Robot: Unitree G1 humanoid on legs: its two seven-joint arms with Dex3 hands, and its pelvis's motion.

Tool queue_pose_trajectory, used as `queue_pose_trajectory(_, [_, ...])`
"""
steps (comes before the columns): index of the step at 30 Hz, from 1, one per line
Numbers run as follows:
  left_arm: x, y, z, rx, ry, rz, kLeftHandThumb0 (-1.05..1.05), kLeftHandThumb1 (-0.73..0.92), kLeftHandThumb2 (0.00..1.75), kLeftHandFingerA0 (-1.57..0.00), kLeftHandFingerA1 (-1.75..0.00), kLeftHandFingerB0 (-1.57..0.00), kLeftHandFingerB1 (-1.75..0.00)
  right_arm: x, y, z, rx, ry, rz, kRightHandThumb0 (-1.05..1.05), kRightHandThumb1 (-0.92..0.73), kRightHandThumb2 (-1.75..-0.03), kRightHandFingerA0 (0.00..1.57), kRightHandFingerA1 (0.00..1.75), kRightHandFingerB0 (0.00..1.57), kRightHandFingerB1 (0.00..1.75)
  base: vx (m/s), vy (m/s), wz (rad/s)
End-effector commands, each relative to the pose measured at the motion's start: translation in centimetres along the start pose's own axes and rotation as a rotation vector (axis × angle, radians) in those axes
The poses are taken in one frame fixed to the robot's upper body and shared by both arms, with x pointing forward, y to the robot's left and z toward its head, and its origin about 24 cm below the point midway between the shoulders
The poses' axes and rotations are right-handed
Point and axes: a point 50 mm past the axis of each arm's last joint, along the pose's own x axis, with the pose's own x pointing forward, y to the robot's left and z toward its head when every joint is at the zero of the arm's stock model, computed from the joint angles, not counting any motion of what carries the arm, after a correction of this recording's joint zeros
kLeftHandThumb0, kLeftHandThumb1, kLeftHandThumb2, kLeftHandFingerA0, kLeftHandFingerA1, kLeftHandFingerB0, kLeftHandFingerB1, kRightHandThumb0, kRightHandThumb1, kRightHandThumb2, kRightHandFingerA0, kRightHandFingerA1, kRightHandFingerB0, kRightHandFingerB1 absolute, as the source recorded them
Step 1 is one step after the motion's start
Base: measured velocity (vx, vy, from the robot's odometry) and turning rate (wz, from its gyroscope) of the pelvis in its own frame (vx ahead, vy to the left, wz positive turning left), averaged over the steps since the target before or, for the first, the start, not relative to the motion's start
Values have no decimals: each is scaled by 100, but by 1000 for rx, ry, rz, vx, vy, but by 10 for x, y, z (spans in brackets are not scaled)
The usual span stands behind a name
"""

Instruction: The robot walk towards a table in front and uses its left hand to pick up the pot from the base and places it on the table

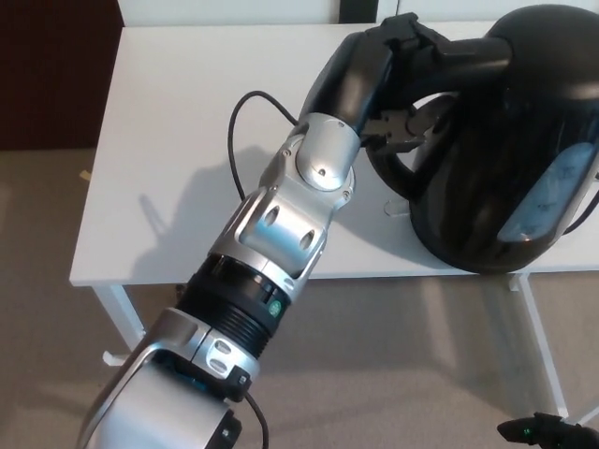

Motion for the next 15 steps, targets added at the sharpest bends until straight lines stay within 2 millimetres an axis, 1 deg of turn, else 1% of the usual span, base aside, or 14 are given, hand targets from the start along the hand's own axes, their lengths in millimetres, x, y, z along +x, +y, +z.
queue_pose_trajectory(1, [-1, -7, 2, -95, 33, -27, -21, 82, 63, -116, -118, -80, -69, -1, -3, -2, -33, -2, 2, -34, -64, -59, 72, 55, 54, 47, 0, 0, 0])
queue_pose_trajectory(3, [-1, -7, 2, -96, 34, -27, -21, 82, 63, -116, -118, -80, -69, -1, -3, -2, -34, -3, 2, -34, -64, -59, 72, 55, 54, 47, 0, 0, 0])
queue_pose_trajectory(4, [2, 2, 19, -300, 9, -13, -16, 79, 68, -115, -120, -78, -103, 0, -3, -1, 1, 4, 3, -36, -64, -59, 72, 56, 55, 47, 0, 0, 0])
queue_pose_trajectory(5, [4, 9, 30, -472, 10, 1, -14, 78, 71, -109, -125, -84, -107, 0, -3, -1, 13, 5, 4, -35, -65, -59, 71, 56, 55, 48, 0, 0, 0])
queue_pose_trajectory(6, [5, 11, 34, -537, 12, 3, -14, 78, 71, -109, -125, -84, -107, 0, -3, -1, 16, 6, 5, -35, -65, -59, 71, 56, 55, 48, 0, 0, 0])
queue_pose_trajectory(7, [5, 11, 34, -539, 13, 2, -14, 78, 71, -109, -125, -84, -107, 0, -3, -1, 16, 6, 5, -35, -65, -59, 71, 56, 55, 48, 0, 0, 0])
queue_pose_trajectory(8, [6, 20, 44, -669, -10, -8, -13, 78, 73, -97, -137, -79, -107, 0, -3, 0, 12, 2, 8, -36, -65, -59, 72, 56, 55, 48, 0, 0, 0])
queue_pose_trajectory(9, [8, 34, 61, -848, -42, -32, -17, 77, 72, -86, -150, -76, -110, 1, -3, 0, 15, -4, 9, -36, -66, -59, 73, 56, 55, 48, 0, 0, 0])
queue_pose_trajectory(10, [8, 42, 71, -929, -62, -42, -14, 79, 74, -85, -153, -71, -111, 2, -3, 1, 24, -6, 10, -36, -66, -59, 73, 57, 55, 49, 0, 0, 0])
queue_pose_trajectory(11, [8, 49, 78, -971, -75, -43, -14, 79, 74, -85, -153, -71, -111, 2, -4, 2, 34, -7, 12, -36, -66, -59, 73, 57, 55, 49, 0, 0, 0])
queue_pose_trajectory(13, [8, 49, 78, -974, -73, -44, -14, 79, 74, -85, -153, -71, -111, 3, -4, 2, 34, -8, 11, -36, -66, -59, 73, 57, 55, 49, 0, 0, 0])
queue_pose_trajectory(14, [8, 62, 89, -1023, -101, -40, -18, 82, 69, -79, -153, -68, -107, 3, -3, 2, 27, -7, 12, -38, -67, -60, 73, 54, 54, 47, 0, 0, 0])
queue_pose_trajectory(15, [6, 78, 103, -1083, -140, -40, -18, 82, 69, -79, -153, -68, -107, 3, -3, 2, 19, -6, 13, -38, -67, -60, 73, 54, 54, 47, 0, 0, 0])
